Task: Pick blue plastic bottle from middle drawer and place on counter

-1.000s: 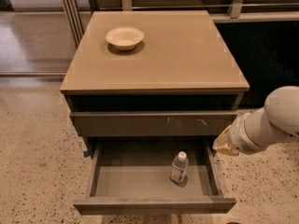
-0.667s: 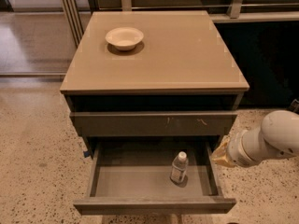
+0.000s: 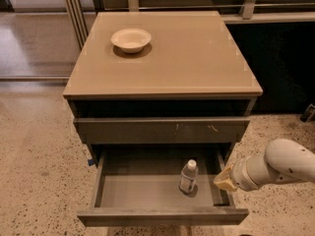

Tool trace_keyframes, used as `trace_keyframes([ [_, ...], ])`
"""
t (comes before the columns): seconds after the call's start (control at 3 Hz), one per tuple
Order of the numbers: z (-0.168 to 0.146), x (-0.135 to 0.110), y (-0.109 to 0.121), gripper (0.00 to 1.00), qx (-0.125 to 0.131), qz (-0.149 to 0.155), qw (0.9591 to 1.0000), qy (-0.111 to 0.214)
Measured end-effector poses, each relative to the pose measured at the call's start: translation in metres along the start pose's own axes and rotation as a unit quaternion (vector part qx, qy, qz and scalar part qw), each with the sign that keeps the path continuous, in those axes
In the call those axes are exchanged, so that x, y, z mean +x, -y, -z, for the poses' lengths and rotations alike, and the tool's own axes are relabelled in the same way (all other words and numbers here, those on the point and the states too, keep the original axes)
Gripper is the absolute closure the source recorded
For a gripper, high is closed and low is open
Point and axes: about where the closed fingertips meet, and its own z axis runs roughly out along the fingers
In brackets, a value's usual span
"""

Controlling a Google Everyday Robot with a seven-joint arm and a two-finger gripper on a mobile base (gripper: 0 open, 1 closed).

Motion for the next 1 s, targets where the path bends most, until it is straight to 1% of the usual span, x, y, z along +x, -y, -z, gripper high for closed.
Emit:
trace_keyframes([
  [0.33, -0.003, 0.002, -0.001, 1.00, -0.005, 0.002, 1.0000, 0.001],
  [0.67, -0.016, 0.005, 0.000, 0.85, -0.015, 0.006, 0.9996, 0.023],
  [1.0, -0.043, 0.006, 0.004, 0.54, -0.032, 0.012, 0.9967, 0.074],
])
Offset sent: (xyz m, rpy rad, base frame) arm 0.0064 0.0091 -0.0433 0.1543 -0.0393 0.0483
